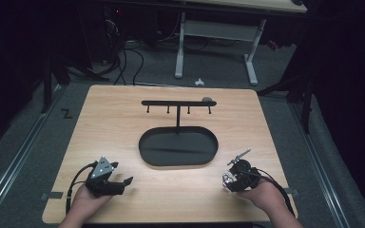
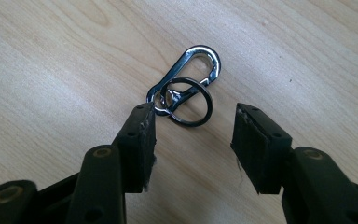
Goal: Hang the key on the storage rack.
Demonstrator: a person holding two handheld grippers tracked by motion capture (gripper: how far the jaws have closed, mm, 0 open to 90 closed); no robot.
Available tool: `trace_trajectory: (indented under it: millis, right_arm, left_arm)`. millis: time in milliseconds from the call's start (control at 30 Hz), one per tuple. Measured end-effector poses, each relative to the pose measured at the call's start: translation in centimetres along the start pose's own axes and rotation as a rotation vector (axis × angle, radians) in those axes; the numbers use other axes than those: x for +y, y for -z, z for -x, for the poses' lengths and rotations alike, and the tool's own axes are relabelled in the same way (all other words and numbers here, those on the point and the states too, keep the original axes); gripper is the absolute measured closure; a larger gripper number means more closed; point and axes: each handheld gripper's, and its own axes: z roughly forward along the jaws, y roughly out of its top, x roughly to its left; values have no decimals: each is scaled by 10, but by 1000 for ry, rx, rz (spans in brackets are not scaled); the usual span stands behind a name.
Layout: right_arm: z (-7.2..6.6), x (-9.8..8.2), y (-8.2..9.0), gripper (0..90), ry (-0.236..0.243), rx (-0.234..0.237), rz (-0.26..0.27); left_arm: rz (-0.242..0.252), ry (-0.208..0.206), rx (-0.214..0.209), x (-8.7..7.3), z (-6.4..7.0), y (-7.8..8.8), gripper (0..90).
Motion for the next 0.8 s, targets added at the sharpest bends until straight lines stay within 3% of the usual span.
trace_trajectory:
  millis: [67,267,367,500,600,633,700,767,800]
  right_arm:
    - [2,2,-2,584,-18,-8,-11]
    - [2,6,-5,624,-17,3,-21]
    - [-1,7,-9,703,0,8,-43]
    - [-3,6,-10,790,-9,21,-16]
    - [-3,5,-9,763,-23,35,-11]
    - [-1,5,-8,698,-20,33,-2]
    - [-1,6,-6,668,-28,42,0]
    - [-1,8,-2,553,-41,46,22]
    - [-1,8,-2,553,-41,46,22]
  left_arm:
    - [-3,-3,8,2,1,1,154]
    - [-3,-17,24,2,2,1,154]
    - [-9,-14,30,1,0,1,154]
    - [-9,-15,29,0,-1,0,156]
    - [-14,-14,27,0,0,-1,156]
    - [-19,-20,27,-1,1,-2,156]
    - [-20,-20,27,-1,1,-1,156]
    - [-18,-19,26,-1,2,-1,158]
    - [-18,-19,26,-1,2,-1,158]
